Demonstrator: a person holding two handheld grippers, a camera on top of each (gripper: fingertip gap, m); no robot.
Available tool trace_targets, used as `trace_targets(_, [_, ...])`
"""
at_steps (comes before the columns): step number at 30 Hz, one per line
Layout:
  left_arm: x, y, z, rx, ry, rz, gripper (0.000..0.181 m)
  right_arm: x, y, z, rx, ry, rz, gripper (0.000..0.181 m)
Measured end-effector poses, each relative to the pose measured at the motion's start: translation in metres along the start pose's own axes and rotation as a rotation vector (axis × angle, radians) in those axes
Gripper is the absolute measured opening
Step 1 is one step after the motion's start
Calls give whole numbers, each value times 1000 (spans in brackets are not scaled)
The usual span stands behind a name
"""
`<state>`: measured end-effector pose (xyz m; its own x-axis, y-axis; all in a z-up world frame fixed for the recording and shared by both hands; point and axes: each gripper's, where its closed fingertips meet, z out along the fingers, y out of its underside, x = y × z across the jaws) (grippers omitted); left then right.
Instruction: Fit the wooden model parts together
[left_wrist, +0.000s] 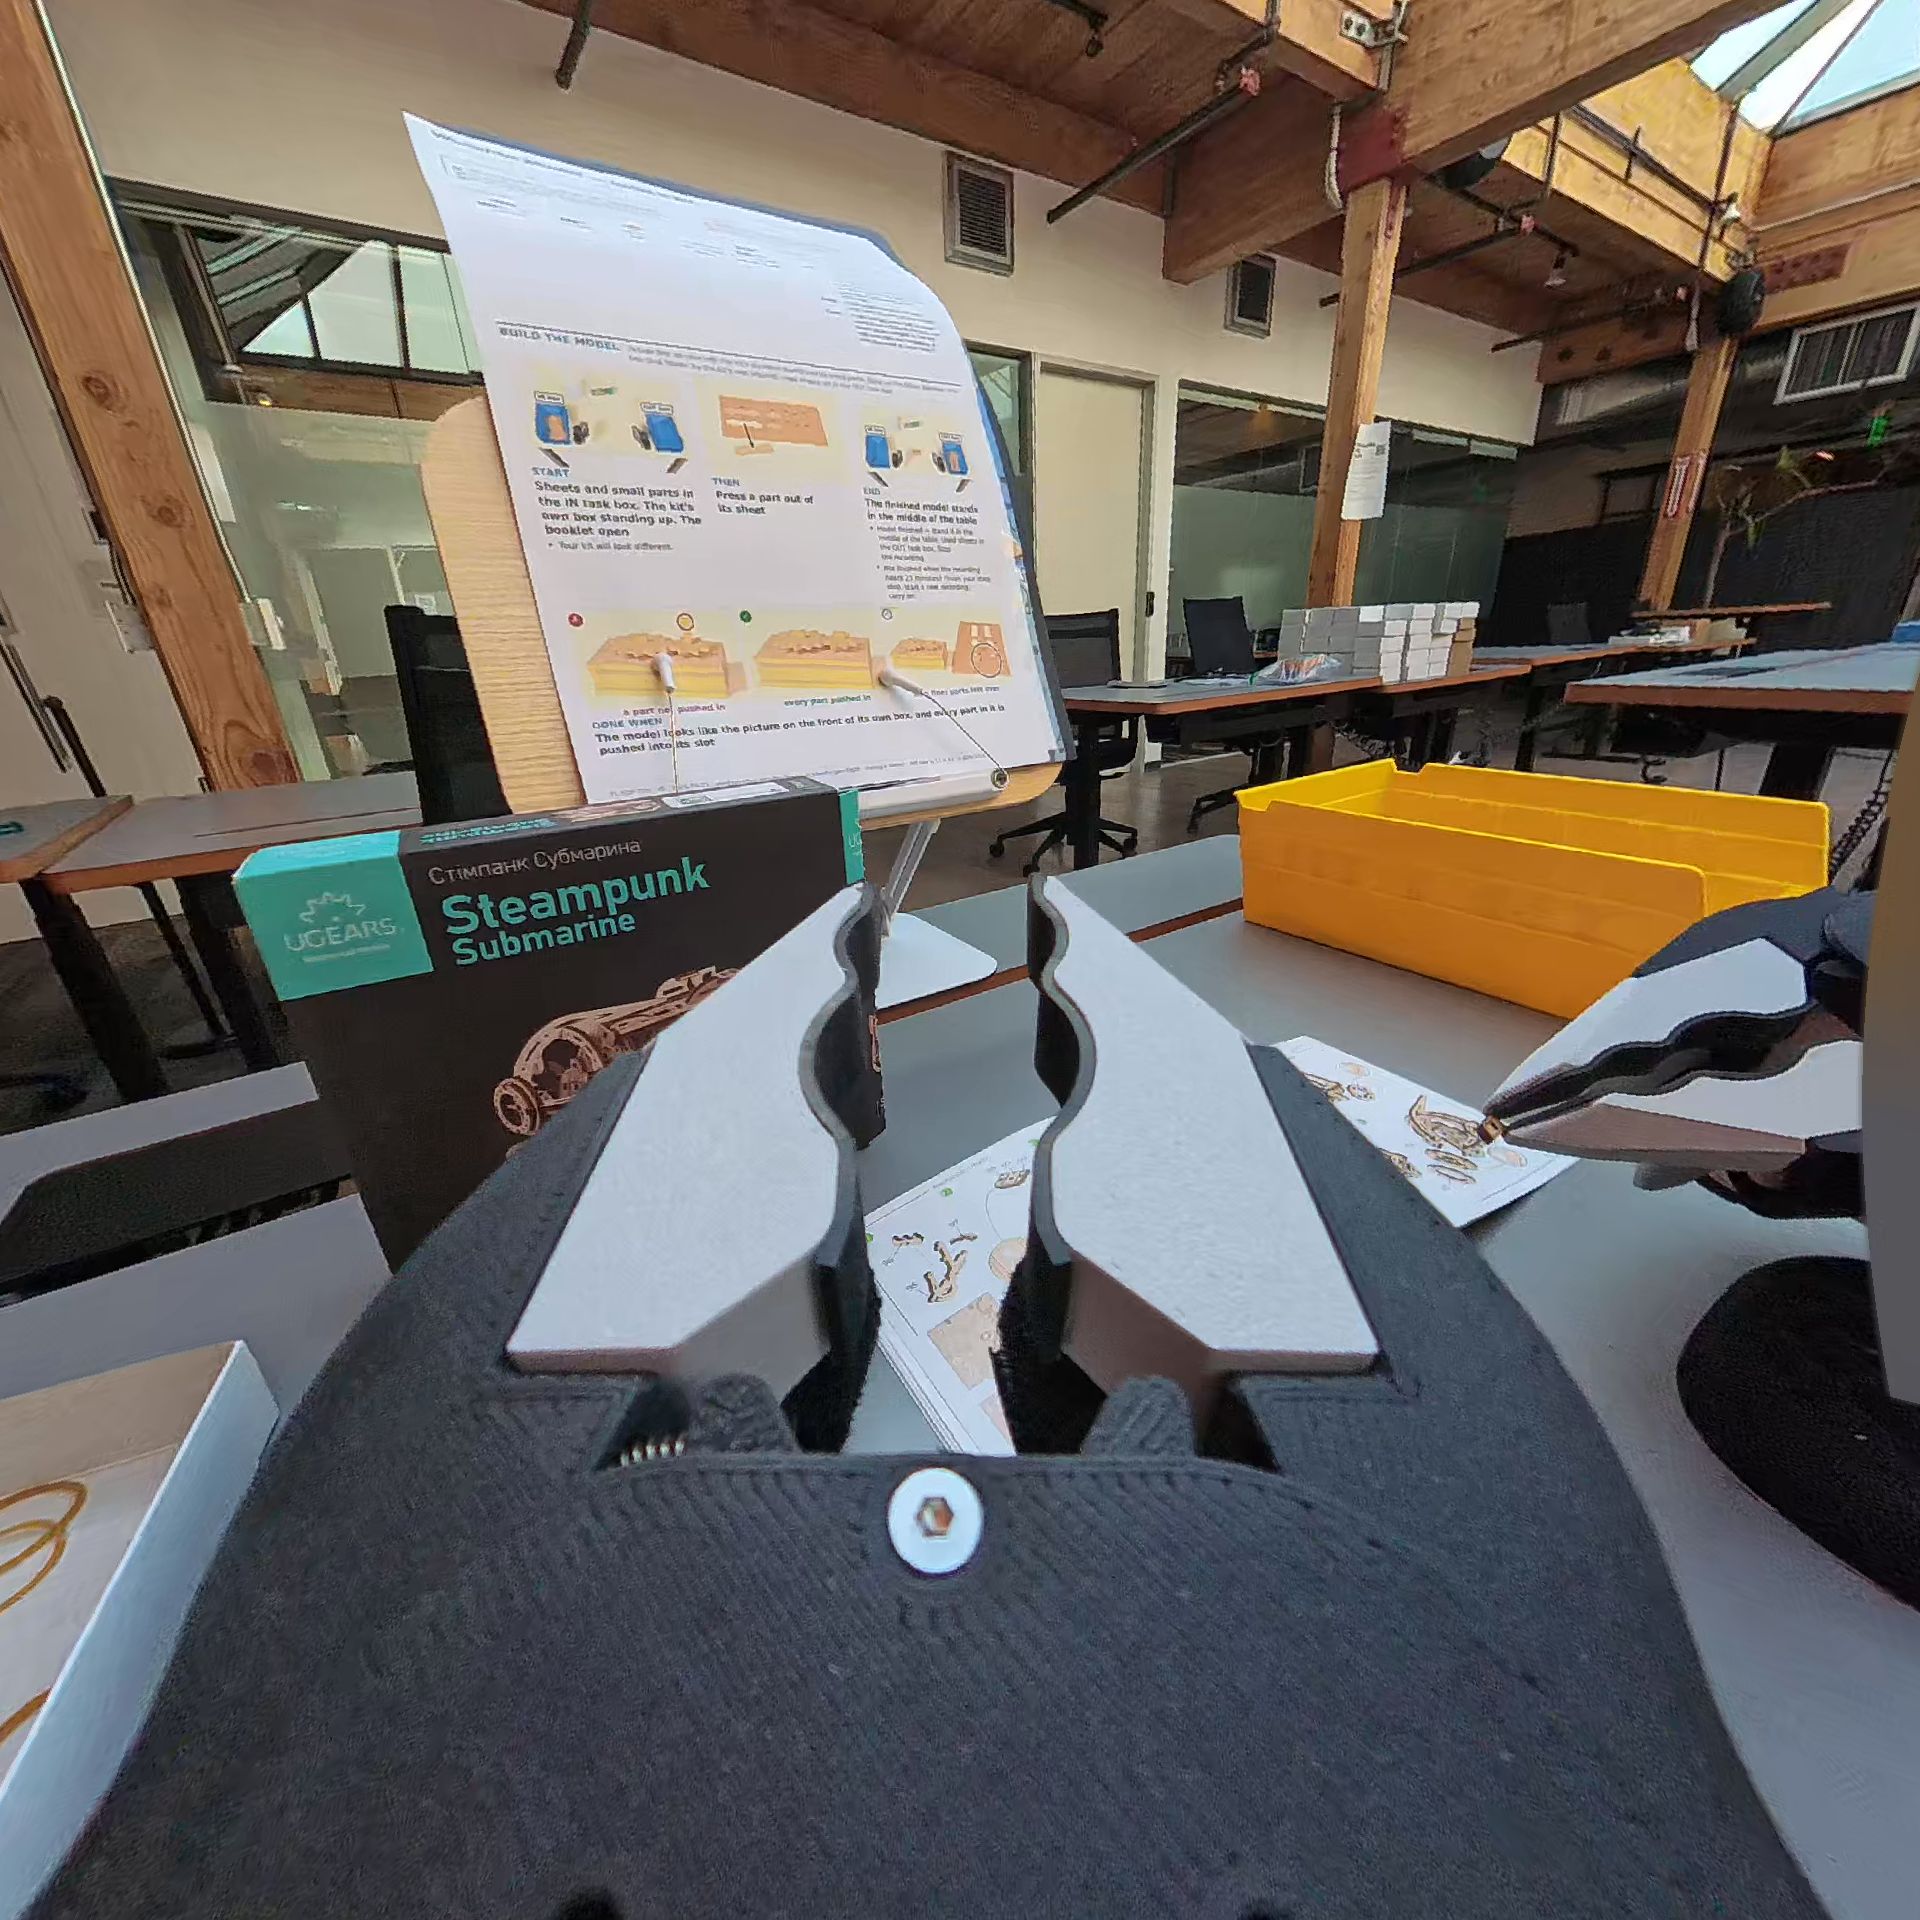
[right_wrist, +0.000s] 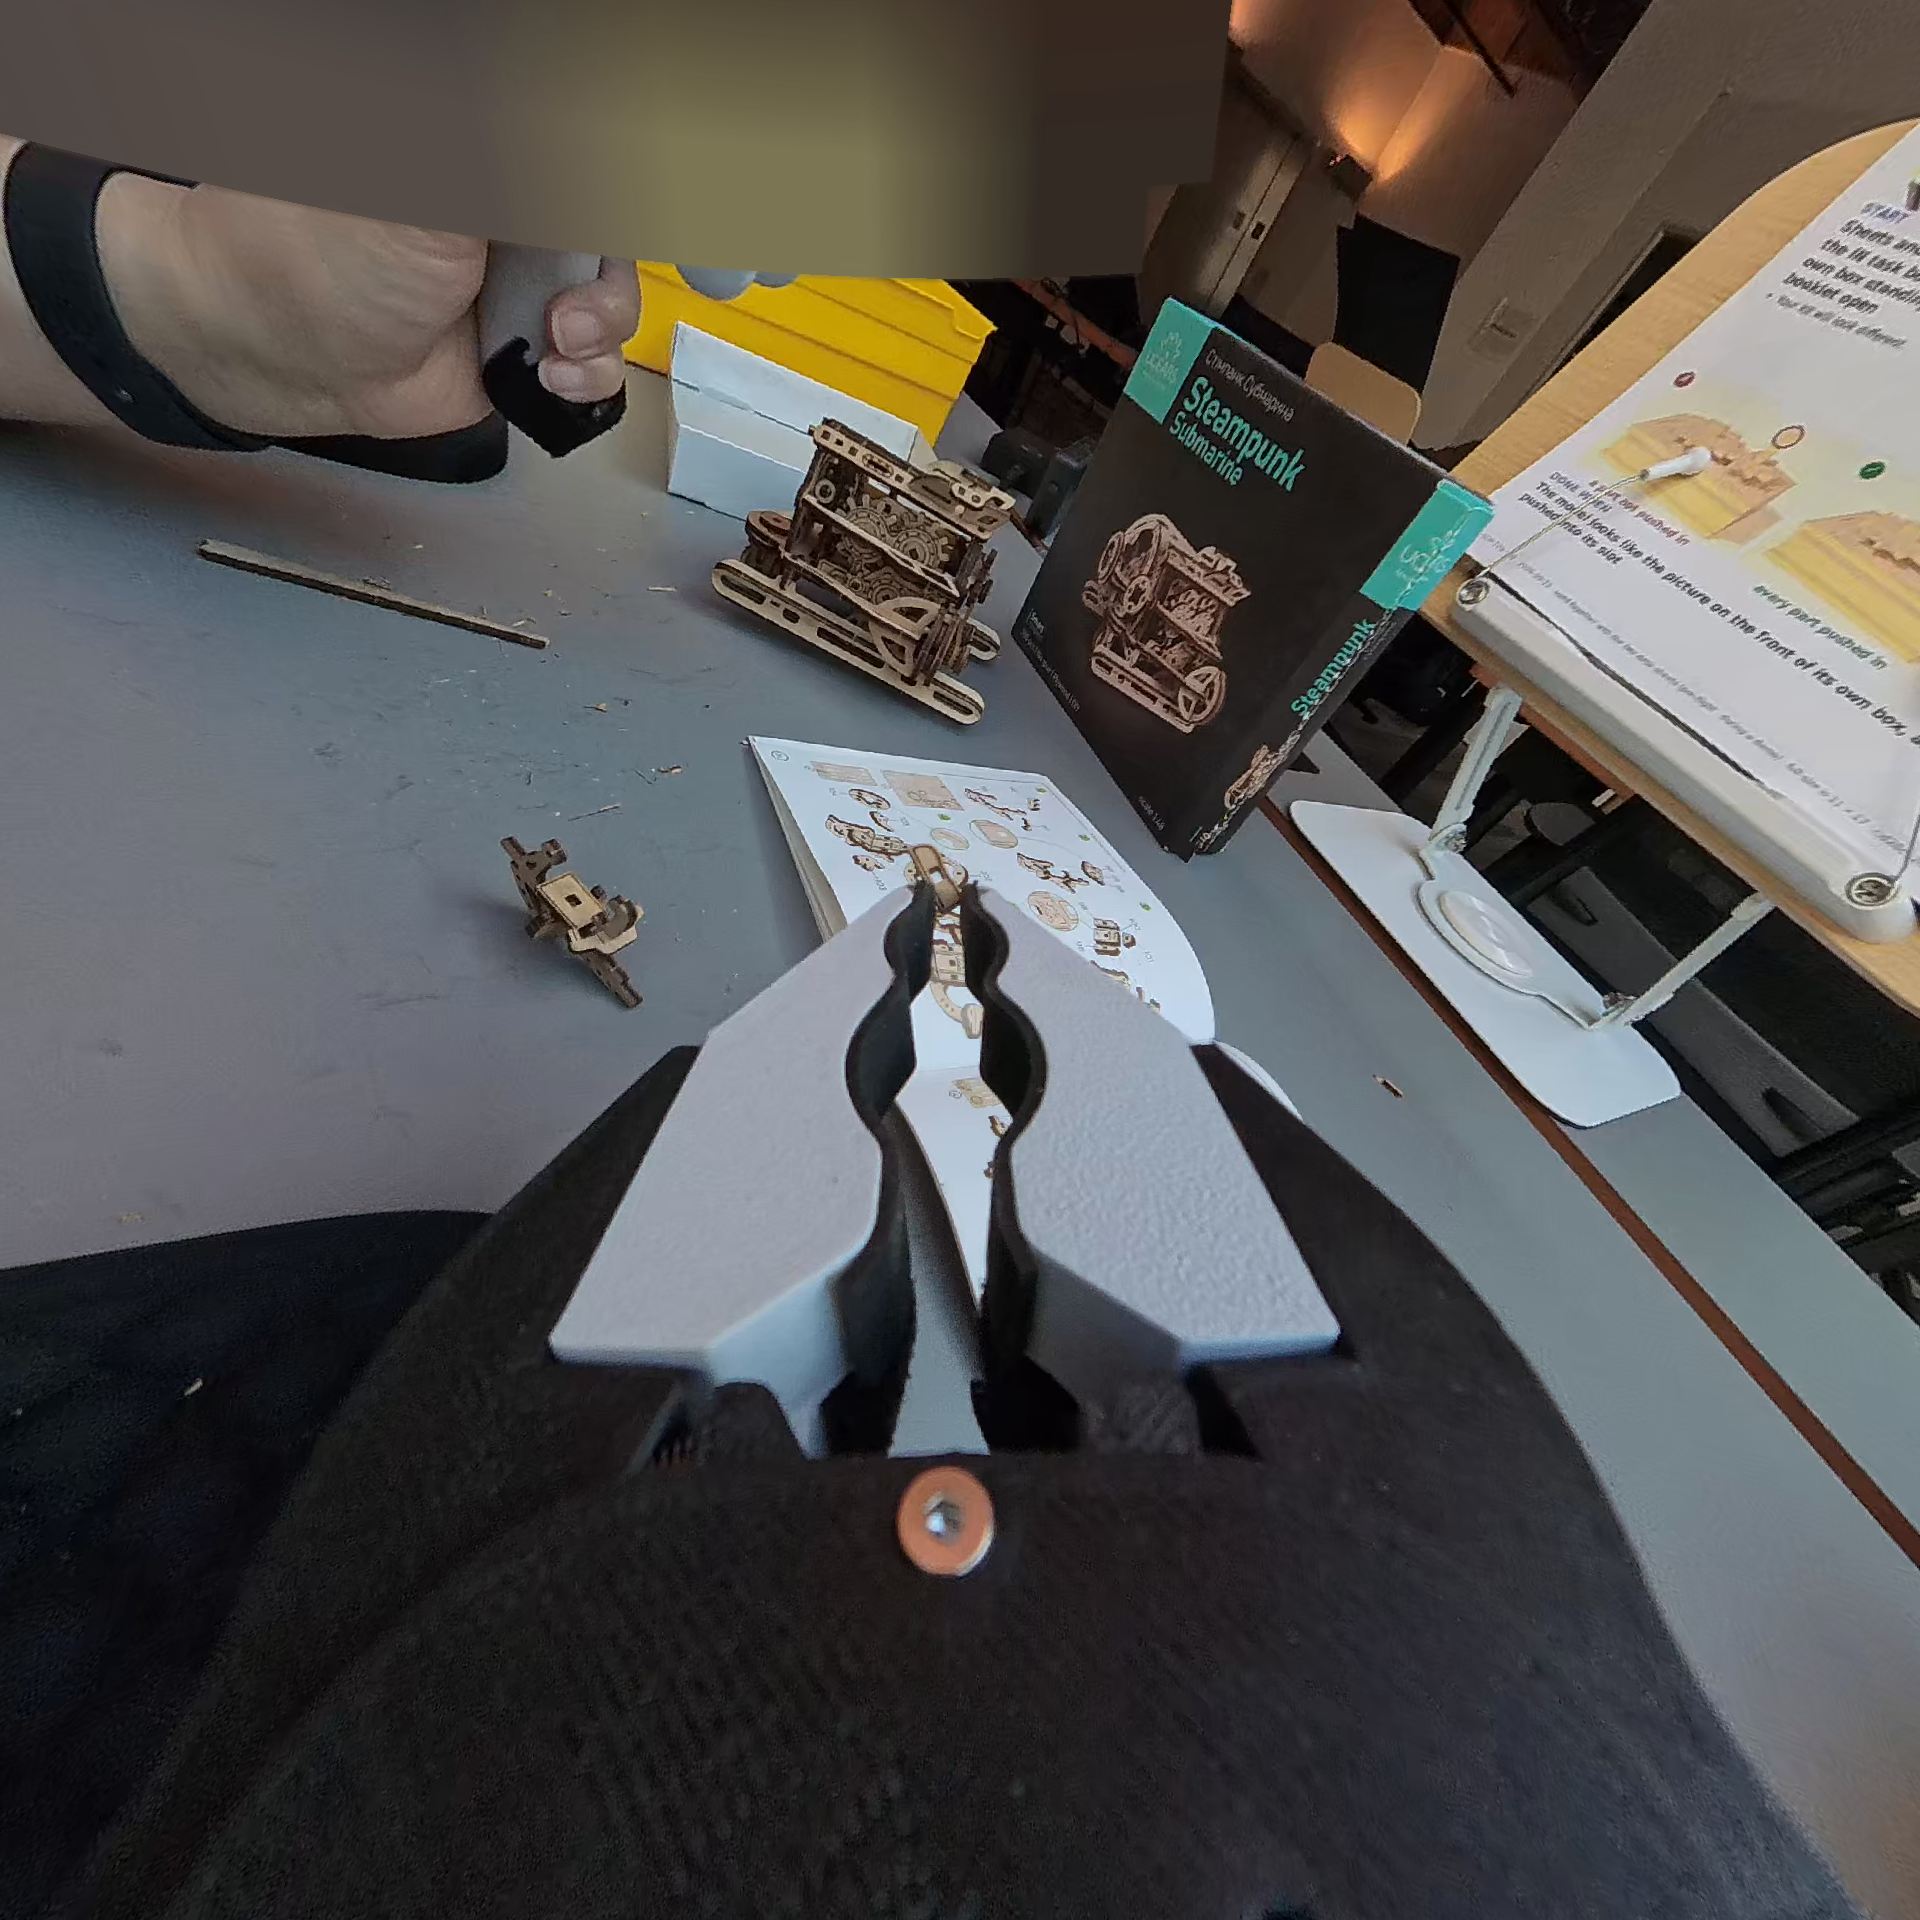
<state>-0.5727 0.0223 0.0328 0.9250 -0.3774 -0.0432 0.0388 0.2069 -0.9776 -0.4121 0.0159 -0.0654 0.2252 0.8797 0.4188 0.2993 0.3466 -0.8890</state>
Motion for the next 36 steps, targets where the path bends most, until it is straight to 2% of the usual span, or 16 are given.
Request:
trace_targets(5, [13, 16, 6, -55, 46, -17, 32, 4, 3, 7, 1, -8, 56, 3])
trace_targets(11, [21, 38, 13, -160, 151, -273, 36, -2, 5, 10, -9, -56, 93, 3])
trace_targets(15, [38, 58, 17, -298, 260, -290, 33, -20, 6, 15, -29, -145, 99, 3])
trace_targets(20, [53, 73, 17, -397, 357, -281, 31, -39, -4, 23, -26, -285, 127, 3])
trace_targets(26, [88, 104, 6, -612, 580, -355, 33, -57, -11, 31, -112, -595, 138, 3])
trace_targets(28, [91, 112, 4, -647, 597, -376, 31, -61, -11, 35, -147, -674, 142, 3])
trace_targets(32, [94, 117, -5, -723, 669, -410, 28, -67, -5, 43, -215, -731, 113, 3])
trace_targets(36, [95, 123, -10, -788, 700, -446, 28, -70, 6, 43, -211, -735, 91, 3])
